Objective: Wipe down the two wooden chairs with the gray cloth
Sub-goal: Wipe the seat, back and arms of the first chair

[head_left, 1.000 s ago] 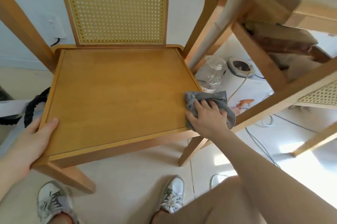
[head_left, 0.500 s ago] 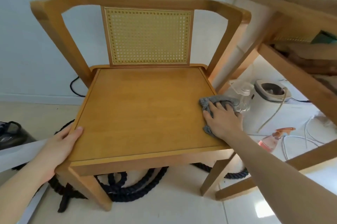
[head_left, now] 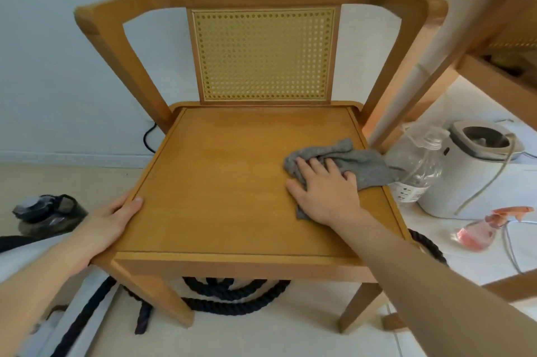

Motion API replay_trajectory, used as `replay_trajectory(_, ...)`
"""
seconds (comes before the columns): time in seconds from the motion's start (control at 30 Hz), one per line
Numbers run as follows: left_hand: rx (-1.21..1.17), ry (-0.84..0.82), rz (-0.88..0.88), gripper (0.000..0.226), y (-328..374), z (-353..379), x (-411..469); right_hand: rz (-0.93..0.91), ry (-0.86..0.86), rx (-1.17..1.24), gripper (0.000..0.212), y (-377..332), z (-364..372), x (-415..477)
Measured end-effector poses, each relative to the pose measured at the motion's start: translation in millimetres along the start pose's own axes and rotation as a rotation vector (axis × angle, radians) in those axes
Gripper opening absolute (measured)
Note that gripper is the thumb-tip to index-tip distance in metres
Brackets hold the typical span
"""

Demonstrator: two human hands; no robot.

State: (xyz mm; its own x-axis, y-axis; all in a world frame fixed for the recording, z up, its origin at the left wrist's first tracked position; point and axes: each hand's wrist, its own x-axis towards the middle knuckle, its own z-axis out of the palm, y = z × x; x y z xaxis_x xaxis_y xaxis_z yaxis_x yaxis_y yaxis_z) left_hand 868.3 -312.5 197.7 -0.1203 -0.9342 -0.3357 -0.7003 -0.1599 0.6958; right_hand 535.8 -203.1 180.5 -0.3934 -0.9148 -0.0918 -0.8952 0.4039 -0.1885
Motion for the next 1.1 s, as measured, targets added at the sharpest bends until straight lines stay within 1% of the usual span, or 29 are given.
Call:
replay_trajectory(0.1, 0.119, 0.018, 0.027, 0.053, -6, -15, -2, -0.176, -0.004, 0.013, 0.066, -51, 14, -23)
replay_trajectory(0.2, 0.118, 0.039, 0.043, 0.053, -10, -14, -5, -0.241, -0.035, -0.019, 0.062, -45, 10, -19)
replay_trajectory(0.27, 0.083, 0.047, 0.044, 0.053, -13, -6, -3, -0.177, -0.024, -0.021, 0.063, -21, 2, -6)
replay_trajectory(0.37, 0.009, 0.038, 0.042, 0.053, -14, 16, -5, 0.001, 0.005, -0.017, 0.066, 18, -8, 28)
replay_trajectory(0.43, -0.011, 0.032, 0.057, 0.050, -10, 33, -4, 0.060, 0.010, -0.030, 0.067, 38, -14, 52)
replay_trajectory(0.5, 0.075, 0.031, 0.104, 0.051, -4, 42, -2, 0.088, 0.009, -0.042, 0.067, 52, -19, 73)
replay_trajectory(0.57, 0.197, 0.062, 0.149, 0.061, -2, 49, 3, 0.101, -0.001, -0.054, 0.068, 62, -23, 94)
replay_trajectory(0.63, 0.428, 0.178, 0.212, 0.057, 7, 57, 7, 0.116, -0.005, -0.061, 0.070, 70, -27, 115)
replay_trajectory(0.67, 0.489, 0.236, 0.262, 0.057, 17, 60, 9, 0.125, -0.002, -0.068, 0.071, 72, -28, 126)
replay_trajectory(0.7, 0.486, 0.247, 0.292, 0.059, 26, 62, 14, 0.134, 0.007, -0.072, 0.072, 74, -29, 137)
replay_trajectory(0.77, 0.458, 0.189, 0.307, 0.060, 38, 68, 23, 0.150, 0.019, -0.085, 0.073, 79, -31, 162)
replay_trajectory(0.8, 0.474, 0.159, 0.309, 0.064, 37, 68, 29, 0.159, 0.027, -0.094, 0.074, 81, -31, 176)
replay_trajectory(0.87, 0.543, 0.132, 0.327, 0.081, 36, 70, 34, 0.204, 0.061, -0.104, 0.075, 88, -35, 201)
replay_trajectory(0.9, 0.575, 0.125, 0.324, 0.084, 36, 70, 35, 0.241, 0.081, -0.102, 0.077, 88, -36, 210)
replay_trajectory(0.97, 0.595, 0.136, 0.315, 0.082, 39, 71, 33, 0.279, 0.087, -0.106, 0.083, 71, -34, 219)
replay_trajectory(1.0, 0.600, 0.136, 0.318, 0.081, 40, 72, 32, 0.240, 0.079, -0.112, 0.084, 53, -29, 218)
replay_trajectory(1.03, 0.605, 0.136, 0.321, 0.083, 40, 73, 32, 0.155, 0.079, -0.116, 0.082, 29, -23, 215)
replay_trajectory(1.1, 0.603, 0.132, 0.313, 0.082, 41, 72, 31, -0.068, 0.064, -0.099, 0.075, -30, -6, 199)
